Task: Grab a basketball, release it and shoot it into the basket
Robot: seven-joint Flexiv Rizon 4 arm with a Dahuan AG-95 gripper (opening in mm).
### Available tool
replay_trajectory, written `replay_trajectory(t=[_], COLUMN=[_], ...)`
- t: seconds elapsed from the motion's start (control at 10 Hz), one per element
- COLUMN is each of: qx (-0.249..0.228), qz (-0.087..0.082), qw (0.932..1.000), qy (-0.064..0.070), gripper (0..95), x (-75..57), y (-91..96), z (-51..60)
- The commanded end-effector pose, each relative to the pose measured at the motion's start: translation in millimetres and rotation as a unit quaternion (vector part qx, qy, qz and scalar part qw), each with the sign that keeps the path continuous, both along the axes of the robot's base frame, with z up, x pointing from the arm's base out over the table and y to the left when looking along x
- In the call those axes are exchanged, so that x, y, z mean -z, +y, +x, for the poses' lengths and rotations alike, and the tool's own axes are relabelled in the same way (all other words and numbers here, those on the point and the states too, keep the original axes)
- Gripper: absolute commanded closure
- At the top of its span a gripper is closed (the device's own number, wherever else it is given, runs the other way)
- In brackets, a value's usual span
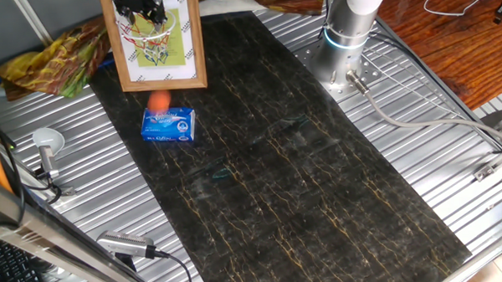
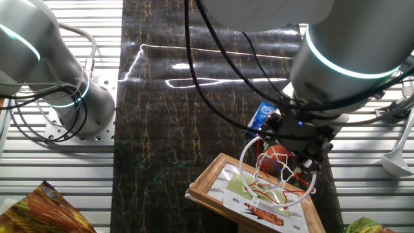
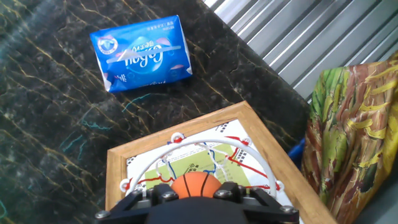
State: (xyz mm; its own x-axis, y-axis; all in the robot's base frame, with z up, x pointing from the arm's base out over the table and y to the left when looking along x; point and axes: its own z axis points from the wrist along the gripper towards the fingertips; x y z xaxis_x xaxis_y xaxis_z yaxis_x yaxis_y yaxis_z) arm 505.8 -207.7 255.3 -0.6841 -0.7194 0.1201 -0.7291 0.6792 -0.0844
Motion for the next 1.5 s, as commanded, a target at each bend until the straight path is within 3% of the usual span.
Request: replay_trajectory(t=[0.1, 0.2, 0.4, 0.6, 0.9, 1.0, 1.1, 1.2, 1.3, 1.5], qx=[0.032, 0.063, 0.101, 0.108, 0.132, 0.142, 0.159, 0.186, 0.194, 0.207], qz=[-0.006, -0.004, -0.002, 0.001, -0.002, 0.007, 0.033, 0.085, 0.096, 0.103], qw=[0.9995, 0.9980, 0.9949, 0.9940, 0.9911, 0.9896, 0.9864, 0.9786, 0.9760, 0.9720], qy=[0.004, 0.003, -0.005, -0.014, -0.013, -0.019, -0.022, -0.022, -0.027, -0.039], gripper=[76.0, 95.0, 95.0, 95.0, 95.0, 95.0, 95.0, 95.0, 95.0, 95.0], x=[-5.2, -9.2, -15.0, -20.1, -33.9, -37.7, -39.2, -36.9, -33.1, -20.4], y=[2.9, 8.6, 32.1, 54.9, 70.3, 73.0, 76.0, 82.7, 88.8, 107.4], z=[-1.4, -2.6, -3.7, -2.4, -7.9, -10.9, -12.6, -12.9, -12.2, -7.7])
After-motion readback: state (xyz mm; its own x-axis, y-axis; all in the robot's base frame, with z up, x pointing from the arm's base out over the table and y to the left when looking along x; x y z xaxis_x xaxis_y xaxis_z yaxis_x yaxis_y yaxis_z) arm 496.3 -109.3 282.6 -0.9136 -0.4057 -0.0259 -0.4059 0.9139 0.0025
